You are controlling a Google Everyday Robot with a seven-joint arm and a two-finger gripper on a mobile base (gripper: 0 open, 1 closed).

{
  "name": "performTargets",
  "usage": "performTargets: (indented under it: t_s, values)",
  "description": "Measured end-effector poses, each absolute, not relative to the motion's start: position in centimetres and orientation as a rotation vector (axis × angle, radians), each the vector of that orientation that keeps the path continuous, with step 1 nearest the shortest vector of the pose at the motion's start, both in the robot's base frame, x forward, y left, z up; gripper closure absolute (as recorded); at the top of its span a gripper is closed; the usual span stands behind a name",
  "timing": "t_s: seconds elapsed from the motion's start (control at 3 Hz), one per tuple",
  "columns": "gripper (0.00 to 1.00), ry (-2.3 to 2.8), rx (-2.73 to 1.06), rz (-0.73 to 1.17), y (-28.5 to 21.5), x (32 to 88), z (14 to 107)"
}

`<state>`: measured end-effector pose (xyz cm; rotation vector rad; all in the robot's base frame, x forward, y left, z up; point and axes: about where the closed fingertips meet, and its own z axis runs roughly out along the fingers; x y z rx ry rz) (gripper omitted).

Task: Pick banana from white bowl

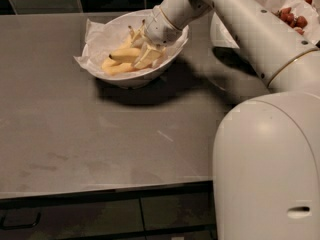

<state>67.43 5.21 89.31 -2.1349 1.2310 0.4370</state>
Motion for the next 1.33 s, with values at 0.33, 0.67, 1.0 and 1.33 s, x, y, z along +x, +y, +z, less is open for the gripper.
performTargets:
  t_s: [0.33, 0.67, 1.0, 1.33]
  values:
    - [1.00, 1.278, -2.093, 0.351, 4.1, 67.4, 90.5]
    - [1.00, 1.295, -2.057, 0.241, 3.2, 67.5, 92.7]
    - [1.00, 1.280, -2.007, 0.139, 3.0, 66.3, 95.9]
    - [1.00, 1.203, -1.935, 0.087, 3.2, 63.8, 98.9]
